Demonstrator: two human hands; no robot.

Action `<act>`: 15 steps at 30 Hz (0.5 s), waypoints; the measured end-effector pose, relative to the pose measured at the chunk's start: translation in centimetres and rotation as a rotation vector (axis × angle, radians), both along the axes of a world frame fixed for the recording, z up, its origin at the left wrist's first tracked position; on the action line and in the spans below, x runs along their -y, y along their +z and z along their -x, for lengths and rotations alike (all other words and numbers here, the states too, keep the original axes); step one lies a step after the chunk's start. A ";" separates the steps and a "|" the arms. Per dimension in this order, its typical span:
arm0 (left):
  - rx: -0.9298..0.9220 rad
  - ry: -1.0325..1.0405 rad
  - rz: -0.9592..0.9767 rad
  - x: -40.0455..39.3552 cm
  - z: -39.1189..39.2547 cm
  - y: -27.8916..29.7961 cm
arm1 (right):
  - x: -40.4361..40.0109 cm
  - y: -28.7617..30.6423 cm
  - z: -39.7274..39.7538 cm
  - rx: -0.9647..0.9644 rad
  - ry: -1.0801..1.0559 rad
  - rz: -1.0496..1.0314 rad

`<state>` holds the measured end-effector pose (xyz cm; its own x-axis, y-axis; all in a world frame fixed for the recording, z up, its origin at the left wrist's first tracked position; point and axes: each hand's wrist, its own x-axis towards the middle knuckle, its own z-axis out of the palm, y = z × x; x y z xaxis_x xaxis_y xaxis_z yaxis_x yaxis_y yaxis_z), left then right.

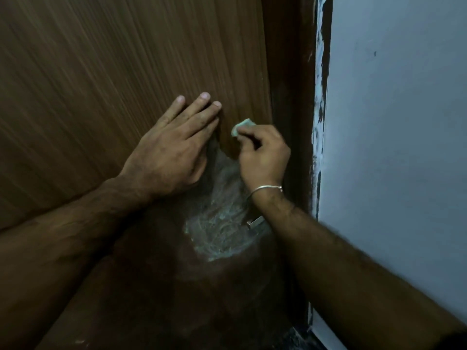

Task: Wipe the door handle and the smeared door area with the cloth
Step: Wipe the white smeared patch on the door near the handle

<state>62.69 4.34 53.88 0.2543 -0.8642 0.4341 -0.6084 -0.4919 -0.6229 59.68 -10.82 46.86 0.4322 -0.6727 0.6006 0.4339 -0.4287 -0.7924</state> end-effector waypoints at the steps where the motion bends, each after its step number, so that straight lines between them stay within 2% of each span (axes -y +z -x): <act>1: -0.006 0.002 -0.004 0.0 0.1 0.0 | 0.8 0.3 -0.5 -0.012 -0.023 -0.085; 2: -0.013 0.009 -0.007 0.0 0.1 0.0 | 1.4 1.0 -0.8 -0.018 -0.039 -0.118; 6: -0.015 0.013 0.003 0.1 0.1 0.0 | 1.4 1.4 -1.2 0.035 -0.058 0.024; 10: -0.027 0.009 0.000 -0.1 0.2 0.1 | 1.5 -2.0 -0.1 -0.089 -0.054 -0.120; 12: -0.033 0.014 -0.006 -0.1 0.2 0.2 | 1.6 -1.5 -0.6 -0.060 -0.062 -0.146; 15: -0.049 -0.005 -0.016 -0.1 0.1 0.2 | 1.0 0.2 -1.2 0.036 -0.071 -0.013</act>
